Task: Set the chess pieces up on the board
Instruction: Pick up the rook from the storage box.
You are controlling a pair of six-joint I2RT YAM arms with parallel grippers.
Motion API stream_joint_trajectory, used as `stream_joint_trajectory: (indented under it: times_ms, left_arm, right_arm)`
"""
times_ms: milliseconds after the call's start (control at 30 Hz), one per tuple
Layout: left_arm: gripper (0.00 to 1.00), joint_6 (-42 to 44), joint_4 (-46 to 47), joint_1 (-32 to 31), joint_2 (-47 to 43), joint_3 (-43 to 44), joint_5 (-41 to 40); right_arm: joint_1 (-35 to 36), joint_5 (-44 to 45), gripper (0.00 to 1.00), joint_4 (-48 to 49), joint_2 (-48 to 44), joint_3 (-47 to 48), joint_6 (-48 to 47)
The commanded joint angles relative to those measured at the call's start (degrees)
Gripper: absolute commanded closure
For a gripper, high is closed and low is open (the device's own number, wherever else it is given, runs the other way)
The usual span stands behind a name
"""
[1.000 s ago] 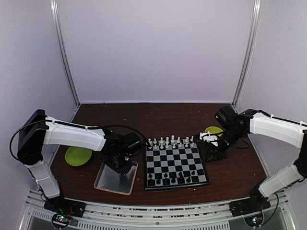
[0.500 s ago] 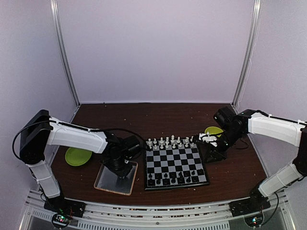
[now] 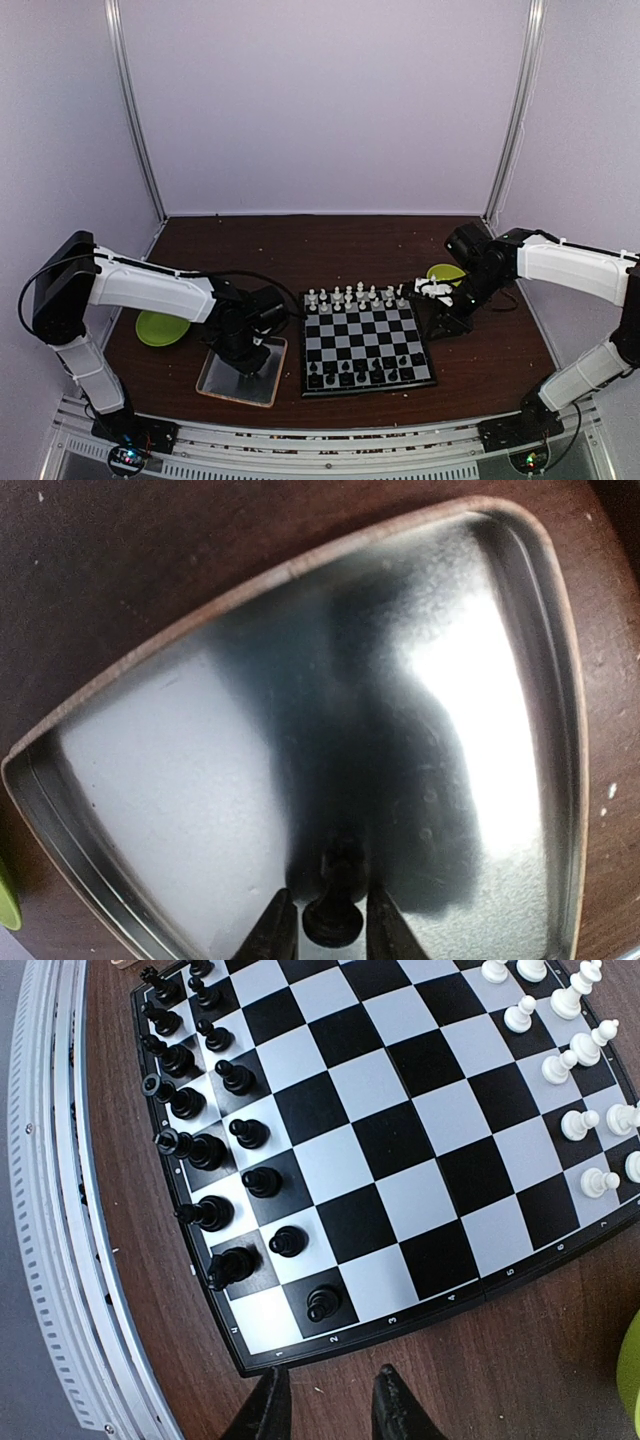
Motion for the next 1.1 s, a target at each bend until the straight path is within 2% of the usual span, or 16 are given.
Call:
stream_joint_trajectory:
  times_ms: [0,367,467,567,733,933,1067]
  left_arm:
    - [0.75,-0.6,-2.3,0.1,0.2,-1.9,2.4]
    - [0.76,3.5,-0.4,0.1,3.4,-0.3,1.1]
    - [0.82,4.2,-0.3,0.1,4.0,-0.4,1.4]
    - [0.92,4.9,0.4,0.1,3.5,-1.0,2.4]
    - [0.99,6.7,1.5,0.1,-0.4,-2.3,2.0]
    - [1.0,7.9,3.1,0.1,-10.4,-4.4,-1.5]
    - [0.99,7.4,11.9,0.1,-17.8,-7.0,0.3]
  right_arm:
    - [0.5,0.3,0.72,0.1,0.6,1.4,0.1]
    - [0.6,0.5,0.71,0.3,0.5,1.1,0.1]
    - [0.6,0.5,0.71,0.2,0.6,1.1,0.1]
    - [0.7,0.3,0.71,0.2,0.6,1.3,0.3]
    - [0.6,-1.6,0.72,-0.9,-0.5,4.3,1.4]
    - [0.6,-11.6,0.71,-5.4,1.1,14.3,4.2]
    - [1.1,-23.7,0.71,-3.8,6.3,19.7,11.6]
